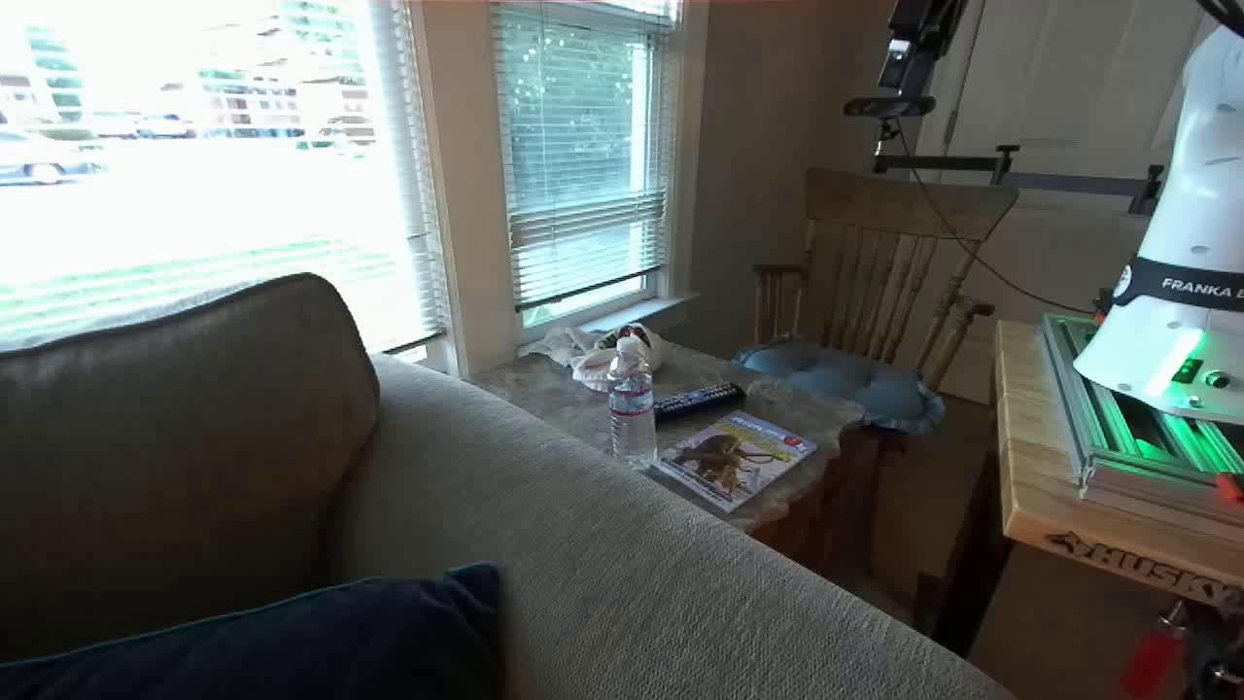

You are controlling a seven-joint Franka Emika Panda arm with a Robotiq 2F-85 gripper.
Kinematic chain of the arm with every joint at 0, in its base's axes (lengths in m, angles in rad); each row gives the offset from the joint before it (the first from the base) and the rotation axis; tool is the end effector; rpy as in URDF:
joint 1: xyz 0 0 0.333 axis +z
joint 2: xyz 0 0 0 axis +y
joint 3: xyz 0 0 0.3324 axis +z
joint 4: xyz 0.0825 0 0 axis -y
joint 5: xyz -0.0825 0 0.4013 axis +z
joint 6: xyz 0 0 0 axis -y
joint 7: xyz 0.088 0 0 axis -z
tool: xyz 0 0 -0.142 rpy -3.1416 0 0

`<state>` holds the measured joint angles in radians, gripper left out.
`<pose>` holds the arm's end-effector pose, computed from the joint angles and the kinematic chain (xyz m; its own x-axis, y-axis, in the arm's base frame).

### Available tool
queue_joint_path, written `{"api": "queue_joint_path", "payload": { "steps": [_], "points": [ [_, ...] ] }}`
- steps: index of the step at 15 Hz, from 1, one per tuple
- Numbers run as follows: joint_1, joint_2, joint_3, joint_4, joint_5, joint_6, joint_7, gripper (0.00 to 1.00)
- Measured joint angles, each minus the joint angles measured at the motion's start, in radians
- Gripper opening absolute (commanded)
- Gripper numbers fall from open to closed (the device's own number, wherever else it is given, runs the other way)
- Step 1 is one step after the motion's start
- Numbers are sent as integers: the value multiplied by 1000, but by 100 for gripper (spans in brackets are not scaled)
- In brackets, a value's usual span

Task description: Turn the remote control to the left and press a button on the remote control.

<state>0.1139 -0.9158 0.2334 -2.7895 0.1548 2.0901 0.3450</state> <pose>0.2942 0.1097 0.4329 0.9694 -0.1318 0.2071 -0.1273 -0.9912 -0.0349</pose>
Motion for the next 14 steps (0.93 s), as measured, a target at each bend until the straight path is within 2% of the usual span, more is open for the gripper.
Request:
{"api": "queue_joint_path", "payload": {
  "steps": [10, 12, 14],
  "points": [
    [-6, 22, -1, 4, 0, 9, 0, 100],
    [-13, 79, -5, 21, 0, 63, -3, 100],
    [-18, 173, -8, 39, 0, 168, -12, 100]
  ]
}}
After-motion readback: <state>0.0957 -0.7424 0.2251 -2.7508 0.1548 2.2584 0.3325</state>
